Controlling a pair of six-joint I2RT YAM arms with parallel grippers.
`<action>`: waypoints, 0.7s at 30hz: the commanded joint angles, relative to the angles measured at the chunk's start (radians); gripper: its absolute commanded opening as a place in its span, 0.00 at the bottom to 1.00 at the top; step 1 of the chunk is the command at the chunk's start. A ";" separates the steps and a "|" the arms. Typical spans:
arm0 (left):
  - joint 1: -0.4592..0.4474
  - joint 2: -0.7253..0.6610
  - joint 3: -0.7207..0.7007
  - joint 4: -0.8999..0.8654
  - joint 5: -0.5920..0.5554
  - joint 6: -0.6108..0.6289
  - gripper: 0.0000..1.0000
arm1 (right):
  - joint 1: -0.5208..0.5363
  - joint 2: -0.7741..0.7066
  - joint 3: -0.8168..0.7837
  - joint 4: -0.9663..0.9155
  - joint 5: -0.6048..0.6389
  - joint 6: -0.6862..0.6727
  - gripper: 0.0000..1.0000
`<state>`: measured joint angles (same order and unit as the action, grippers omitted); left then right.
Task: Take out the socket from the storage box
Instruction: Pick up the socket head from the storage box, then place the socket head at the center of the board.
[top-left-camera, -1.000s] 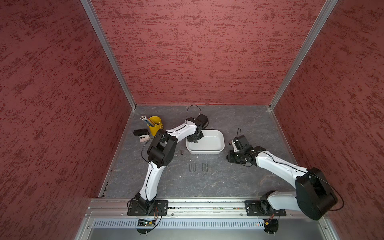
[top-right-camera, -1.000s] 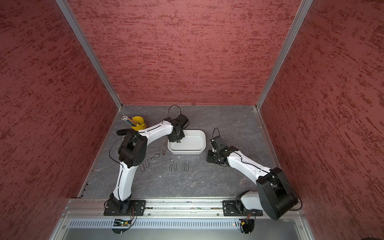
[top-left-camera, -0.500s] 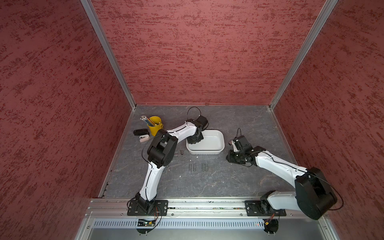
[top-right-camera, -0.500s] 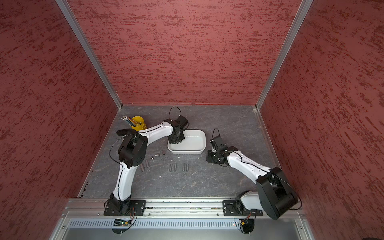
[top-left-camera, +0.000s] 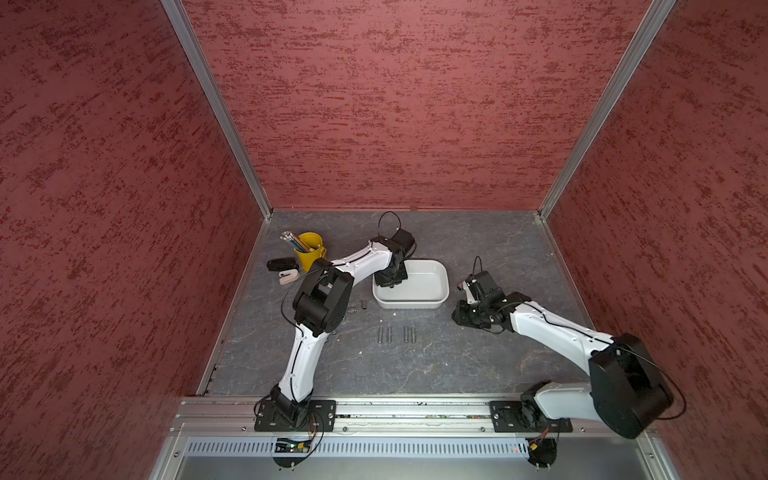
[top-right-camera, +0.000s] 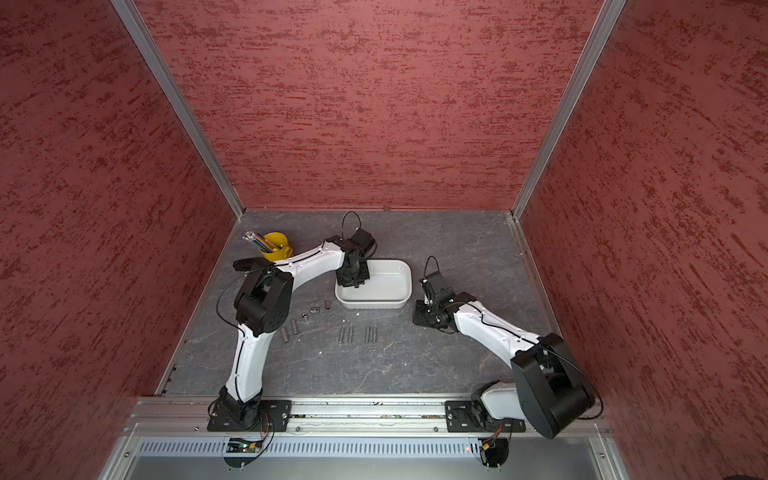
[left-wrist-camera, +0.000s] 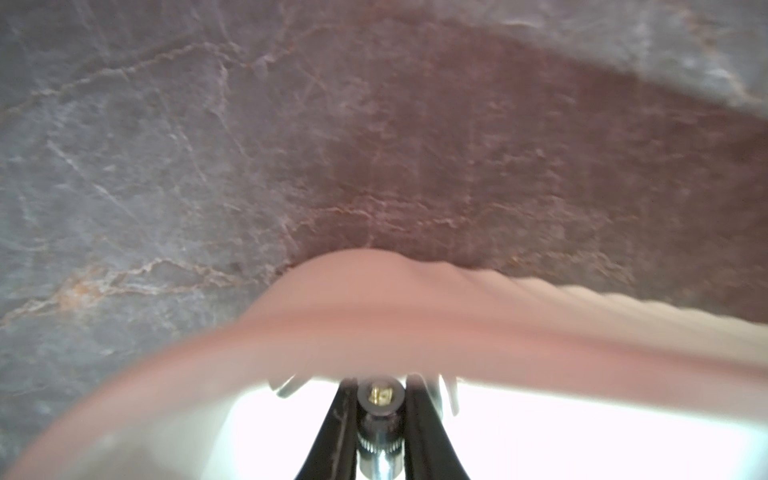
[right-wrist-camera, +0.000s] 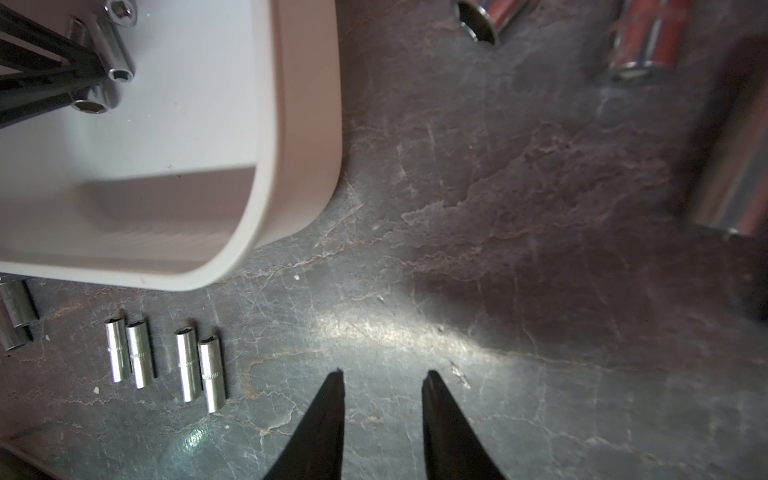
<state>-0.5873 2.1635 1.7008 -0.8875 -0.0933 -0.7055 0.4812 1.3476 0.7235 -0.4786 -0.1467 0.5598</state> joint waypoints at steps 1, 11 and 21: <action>0.001 -0.116 0.009 -0.019 0.040 0.057 0.06 | -0.008 0.006 0.000 0.015 -0.007 -0.007 0.35; 0.061 -0.424 -0.247 -0.011 0.097 0.091 0.05 | -0.009 0.010 0.002 0.013 -0.006 -0.006 0.35; 0.244 -0.821 -0.679 -0.056 -0.017 0.029 0.04 | -0.009 0.015 0.001 0.020 -0.014 -0.010 0.35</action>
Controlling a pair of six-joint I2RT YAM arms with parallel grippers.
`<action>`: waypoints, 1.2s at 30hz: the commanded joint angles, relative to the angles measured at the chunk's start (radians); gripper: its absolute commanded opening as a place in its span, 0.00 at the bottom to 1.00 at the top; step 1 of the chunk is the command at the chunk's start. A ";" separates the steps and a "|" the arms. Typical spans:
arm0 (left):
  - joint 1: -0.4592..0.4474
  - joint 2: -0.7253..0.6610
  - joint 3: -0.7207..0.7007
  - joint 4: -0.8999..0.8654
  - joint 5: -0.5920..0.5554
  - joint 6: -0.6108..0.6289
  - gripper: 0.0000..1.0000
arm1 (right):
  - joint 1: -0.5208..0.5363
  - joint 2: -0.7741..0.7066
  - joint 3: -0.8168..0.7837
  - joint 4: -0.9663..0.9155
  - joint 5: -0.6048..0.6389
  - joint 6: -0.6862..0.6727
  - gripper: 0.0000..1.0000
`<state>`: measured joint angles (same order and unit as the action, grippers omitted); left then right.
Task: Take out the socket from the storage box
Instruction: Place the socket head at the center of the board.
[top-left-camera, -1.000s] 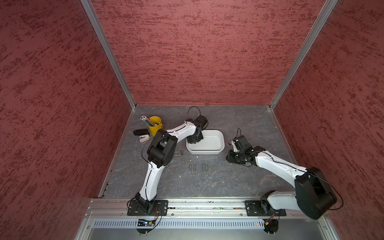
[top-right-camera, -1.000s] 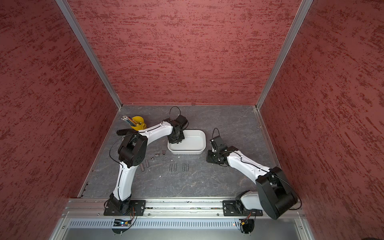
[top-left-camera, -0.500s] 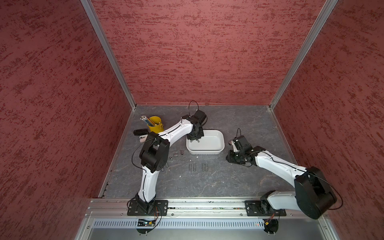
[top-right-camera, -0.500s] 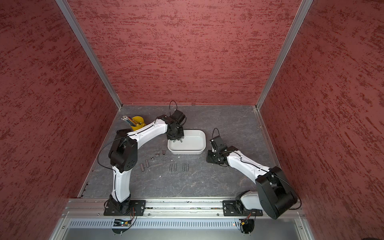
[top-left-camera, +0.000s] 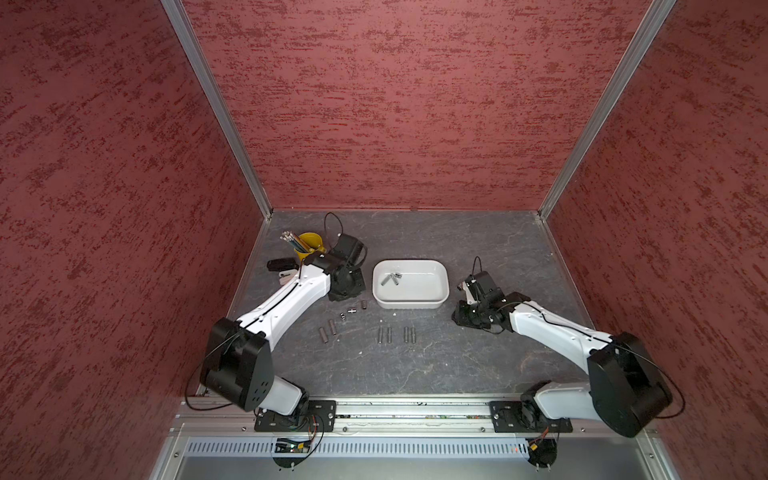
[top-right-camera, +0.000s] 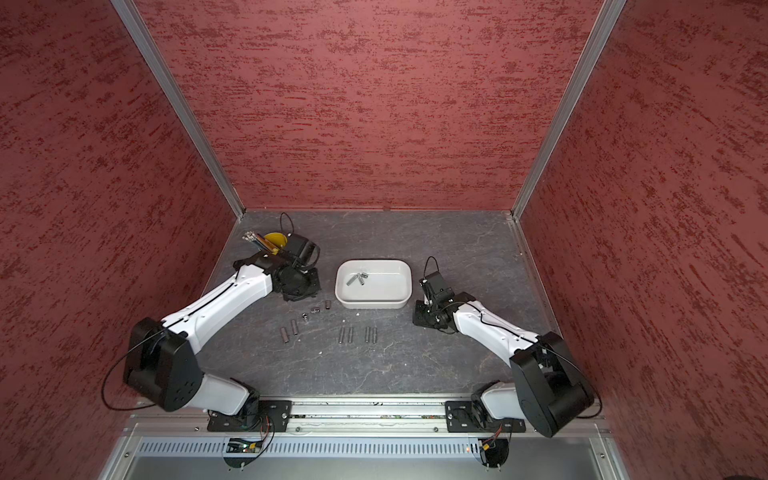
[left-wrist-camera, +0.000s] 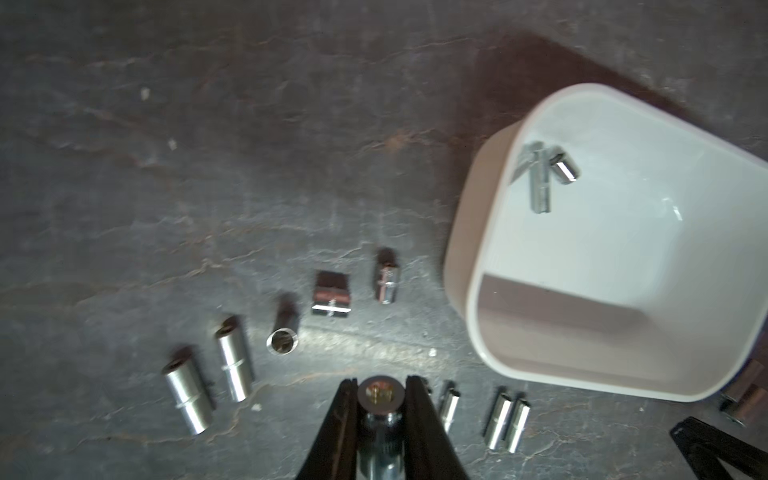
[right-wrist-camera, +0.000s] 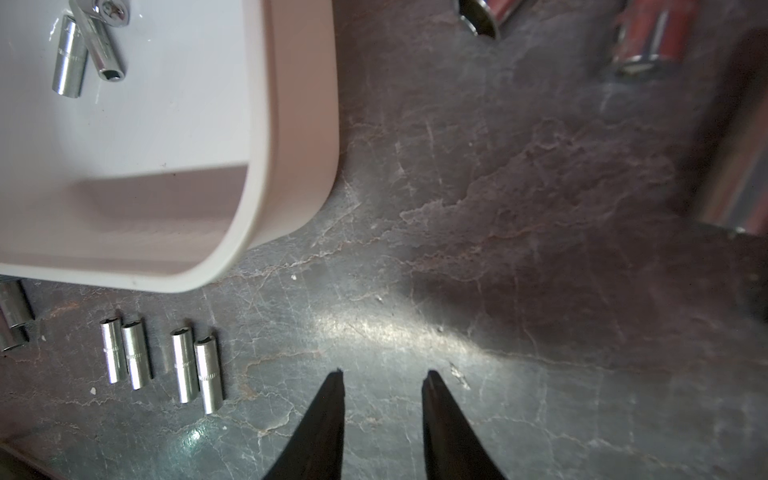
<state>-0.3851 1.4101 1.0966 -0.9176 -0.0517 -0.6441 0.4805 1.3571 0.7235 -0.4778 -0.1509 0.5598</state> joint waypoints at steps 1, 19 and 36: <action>0.069 -0.098 -0.116 -0.032 -0.075 -0.050 0.04 | -0.008 0.007 0.003 0.021 -0.012 -0.011 0.35; 0.214 -0.161 -0.457 0.085 -0.138 -0.139 0.09 | -0.014 0.001 -0.007 0.033 -0.029 -0.021 0.35; 0.253 -0.092 -0.452 0.114 -0.088 -0.104 0.27 | -0.020 0.000 -0.012 0.039 -0.043 -0.026 0.36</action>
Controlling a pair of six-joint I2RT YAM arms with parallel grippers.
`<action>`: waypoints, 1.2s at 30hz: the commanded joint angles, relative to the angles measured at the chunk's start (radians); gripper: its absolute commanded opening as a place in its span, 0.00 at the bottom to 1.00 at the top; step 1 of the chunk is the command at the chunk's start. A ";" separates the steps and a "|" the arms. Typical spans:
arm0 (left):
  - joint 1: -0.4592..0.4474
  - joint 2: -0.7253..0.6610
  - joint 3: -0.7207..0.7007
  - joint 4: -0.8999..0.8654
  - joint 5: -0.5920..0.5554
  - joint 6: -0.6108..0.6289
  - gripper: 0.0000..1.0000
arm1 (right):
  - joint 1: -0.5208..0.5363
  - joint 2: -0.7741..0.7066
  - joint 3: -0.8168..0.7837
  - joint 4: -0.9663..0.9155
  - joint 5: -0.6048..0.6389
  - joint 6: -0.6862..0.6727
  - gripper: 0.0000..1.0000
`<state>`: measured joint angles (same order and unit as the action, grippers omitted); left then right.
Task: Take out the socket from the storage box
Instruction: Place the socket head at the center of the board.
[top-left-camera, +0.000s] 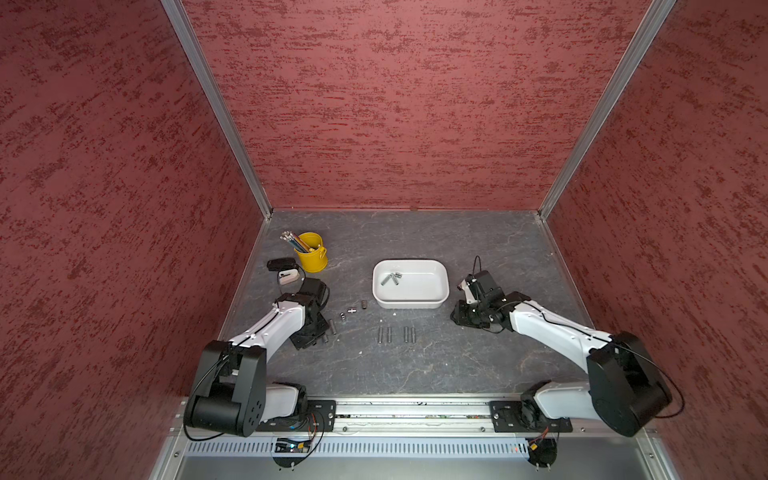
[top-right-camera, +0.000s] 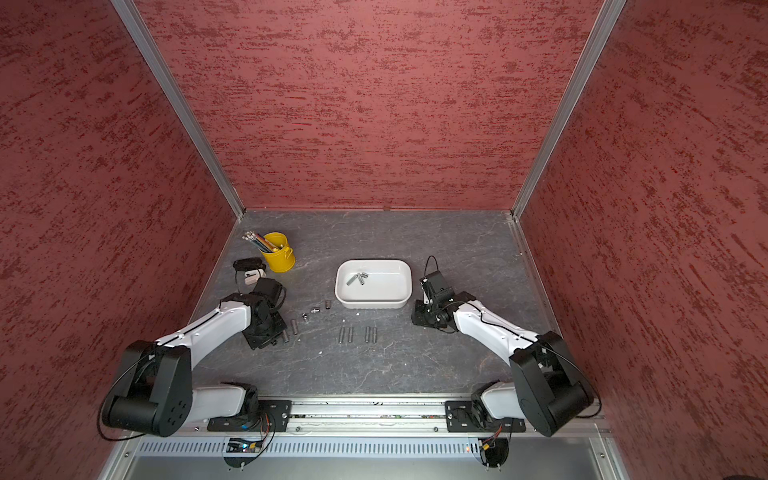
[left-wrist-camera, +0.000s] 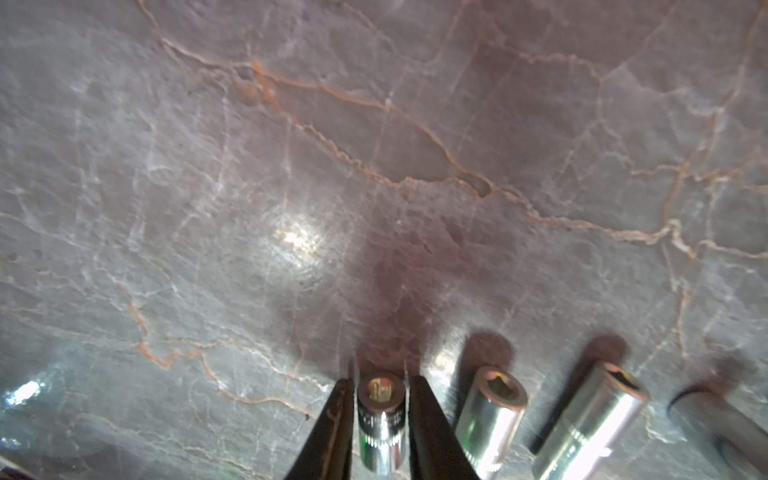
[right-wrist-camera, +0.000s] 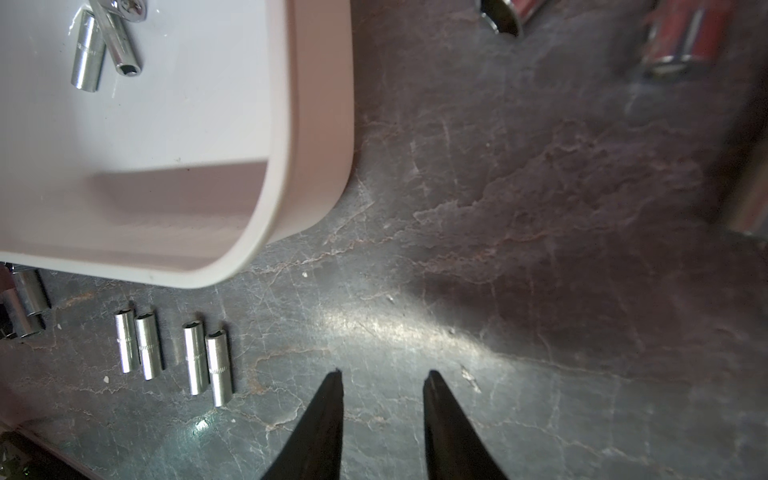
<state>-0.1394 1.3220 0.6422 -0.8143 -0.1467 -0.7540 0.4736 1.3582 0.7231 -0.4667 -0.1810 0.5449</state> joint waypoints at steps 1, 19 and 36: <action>0.007 -0.004 0.002 0.010 0.007 0.007 0.28 | -0.014 0.001 -0.012 0.028 -0.014 -0.011 0.36; -0.087 -0.196 0.099 -0.141 -0.060 -0.042 0.38 | -0.016 -0.014 0.000 0.014 -0.037 -0.029 0.37; -0.096 -0.270 0.351 -0.184 0.205 0.370 0.40 | 0.111 0.341 0.645 -0.267 -0.016 -0.120 0.36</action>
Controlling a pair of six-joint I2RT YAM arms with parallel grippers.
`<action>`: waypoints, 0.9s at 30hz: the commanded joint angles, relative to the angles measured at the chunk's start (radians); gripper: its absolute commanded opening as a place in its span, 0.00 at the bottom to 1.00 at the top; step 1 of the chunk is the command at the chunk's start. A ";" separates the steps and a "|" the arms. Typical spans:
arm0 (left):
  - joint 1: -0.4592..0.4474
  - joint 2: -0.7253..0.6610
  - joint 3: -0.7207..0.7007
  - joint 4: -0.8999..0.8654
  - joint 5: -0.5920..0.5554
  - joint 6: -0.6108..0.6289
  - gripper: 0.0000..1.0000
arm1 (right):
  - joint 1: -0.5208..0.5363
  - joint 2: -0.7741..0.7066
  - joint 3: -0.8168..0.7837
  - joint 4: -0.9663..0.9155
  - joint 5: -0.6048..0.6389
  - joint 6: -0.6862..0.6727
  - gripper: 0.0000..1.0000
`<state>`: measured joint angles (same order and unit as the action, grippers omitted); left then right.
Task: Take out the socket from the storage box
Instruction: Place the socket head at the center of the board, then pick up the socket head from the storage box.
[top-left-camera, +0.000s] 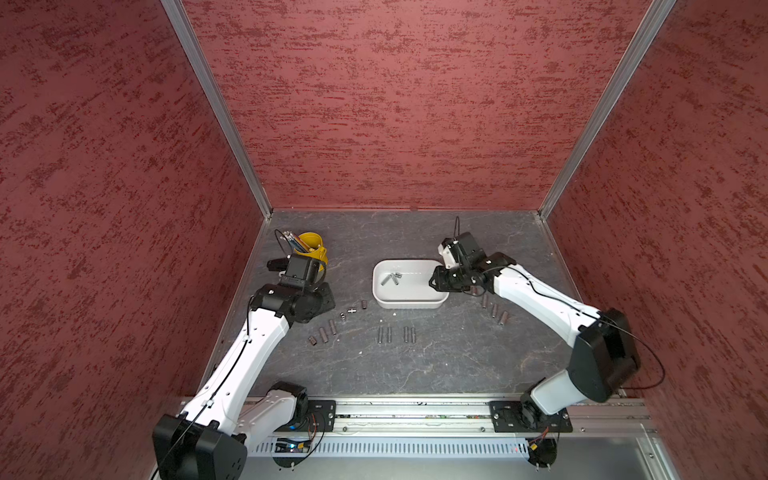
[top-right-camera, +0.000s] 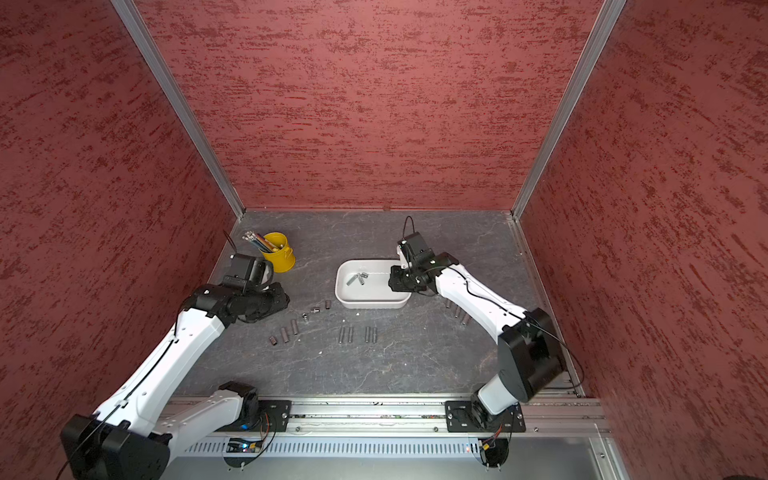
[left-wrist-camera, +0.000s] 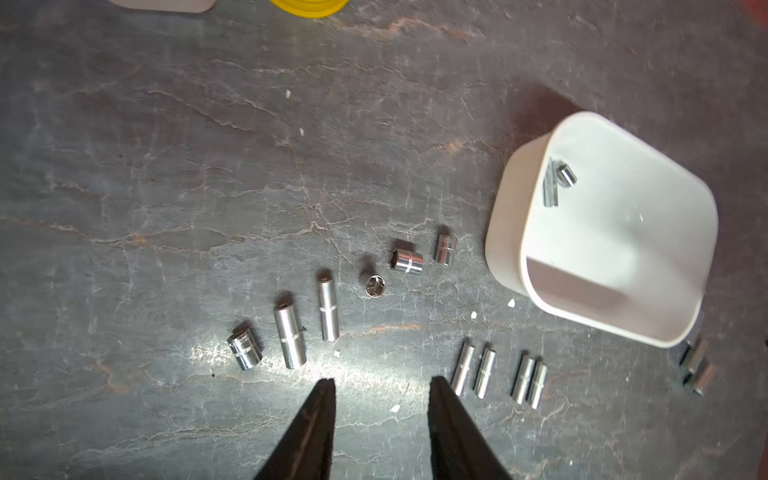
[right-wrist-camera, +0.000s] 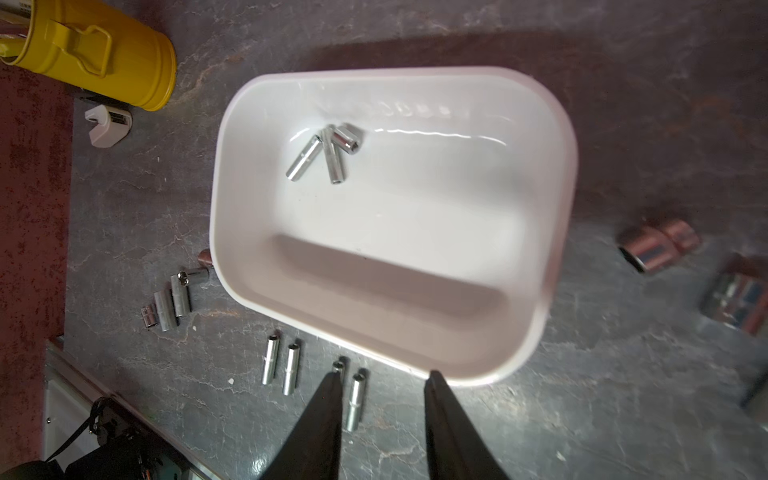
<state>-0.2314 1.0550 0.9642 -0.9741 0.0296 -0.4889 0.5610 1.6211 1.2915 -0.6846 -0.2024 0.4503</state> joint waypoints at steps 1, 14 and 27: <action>-0.004 -0.006 0.027 -0.026 0.013 0.119 0.40 | 0.035 0.124 0.127 -0.060 0.008 -0.031 0.36; 0.039 -0.010 -0.005 0.015 0.028 0.131 0.40 | 0.108 0.549 0.552 -0.186 0.085 -0.051 0.36; 0.069 -0.005 -0.007 0.020 0.050 0.136 0.41 | 0.112 0.704 0.700 -0.214 0.120 -0.077 0.30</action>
<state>-0.1707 1.0538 0.9623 -0.9699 0.0704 -0.3676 0.6708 2.2997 1.9507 -0.8722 -0.1059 0.3889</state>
